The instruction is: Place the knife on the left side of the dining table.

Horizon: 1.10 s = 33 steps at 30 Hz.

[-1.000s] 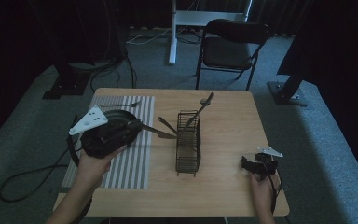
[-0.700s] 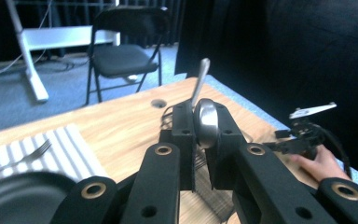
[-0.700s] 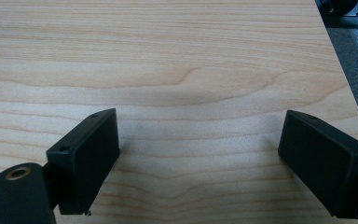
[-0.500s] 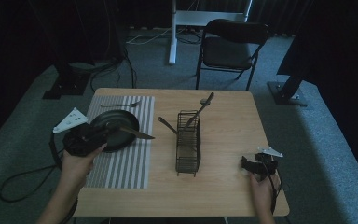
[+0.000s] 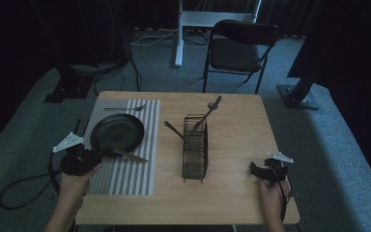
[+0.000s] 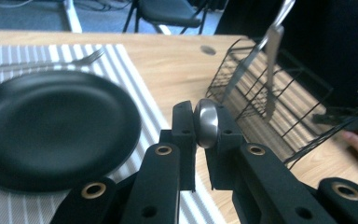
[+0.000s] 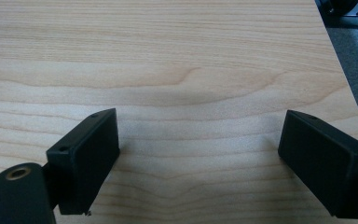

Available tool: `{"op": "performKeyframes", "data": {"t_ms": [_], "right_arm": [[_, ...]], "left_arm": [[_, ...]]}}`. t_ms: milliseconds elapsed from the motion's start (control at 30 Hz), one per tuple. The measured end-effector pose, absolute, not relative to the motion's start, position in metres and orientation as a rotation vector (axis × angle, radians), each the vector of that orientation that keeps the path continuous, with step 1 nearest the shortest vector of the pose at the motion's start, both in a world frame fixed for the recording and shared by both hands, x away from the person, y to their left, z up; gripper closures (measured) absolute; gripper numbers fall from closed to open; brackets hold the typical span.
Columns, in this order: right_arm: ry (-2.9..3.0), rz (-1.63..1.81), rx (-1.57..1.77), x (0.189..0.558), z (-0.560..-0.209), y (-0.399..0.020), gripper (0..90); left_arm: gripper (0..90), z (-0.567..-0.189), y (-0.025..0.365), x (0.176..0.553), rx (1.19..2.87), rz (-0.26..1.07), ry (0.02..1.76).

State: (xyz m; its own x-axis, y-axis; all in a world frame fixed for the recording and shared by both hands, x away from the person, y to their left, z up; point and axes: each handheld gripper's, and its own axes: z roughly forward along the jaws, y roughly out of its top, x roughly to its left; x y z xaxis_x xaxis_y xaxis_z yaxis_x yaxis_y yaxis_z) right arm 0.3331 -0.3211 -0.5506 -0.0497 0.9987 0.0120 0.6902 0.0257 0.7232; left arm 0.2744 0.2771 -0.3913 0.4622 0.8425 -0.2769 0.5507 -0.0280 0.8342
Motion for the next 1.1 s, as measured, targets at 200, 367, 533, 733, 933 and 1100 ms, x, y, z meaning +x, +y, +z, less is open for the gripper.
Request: {"op": "performKeyframes", "data": {"t_ms": [200,367,533,733,933,1100], "right_arm": [[1.793,0.779,1.715,0.333,-0.551,-0.321,11.4],[1.794,0.778,1.715,0.333,-0.551,-0.321,11.5],[1.794,0.778,1.715,0.333,-0.551,-0.321,11.4],[1.794,0.778,1.715,0.333,-0.551,-0.321,11.4],[1.794,0.778,1.716,0.333,-0.550,-0.321,11.4],[1.794,0.778,1.716,0.333,-0.550,-0.321,11.4]], "left_arm": [[83.7,-0.409,0.283,0.271,1.690,0.310,1.242],[83.4,-0.414,0.293,0.272,1.658,0.270,1.266],[80.0,-0.422,0.308,0.276,1.622,0.270,1.328],[74.7,-0.431,0.321,0.278,1.594,0.273,1.383],[70.3,-0.441,0.332,0.284,1.592,0.277,1.440],[66.5,-0.451,0.342,0.288,1.602,0.266,1.478]]}}
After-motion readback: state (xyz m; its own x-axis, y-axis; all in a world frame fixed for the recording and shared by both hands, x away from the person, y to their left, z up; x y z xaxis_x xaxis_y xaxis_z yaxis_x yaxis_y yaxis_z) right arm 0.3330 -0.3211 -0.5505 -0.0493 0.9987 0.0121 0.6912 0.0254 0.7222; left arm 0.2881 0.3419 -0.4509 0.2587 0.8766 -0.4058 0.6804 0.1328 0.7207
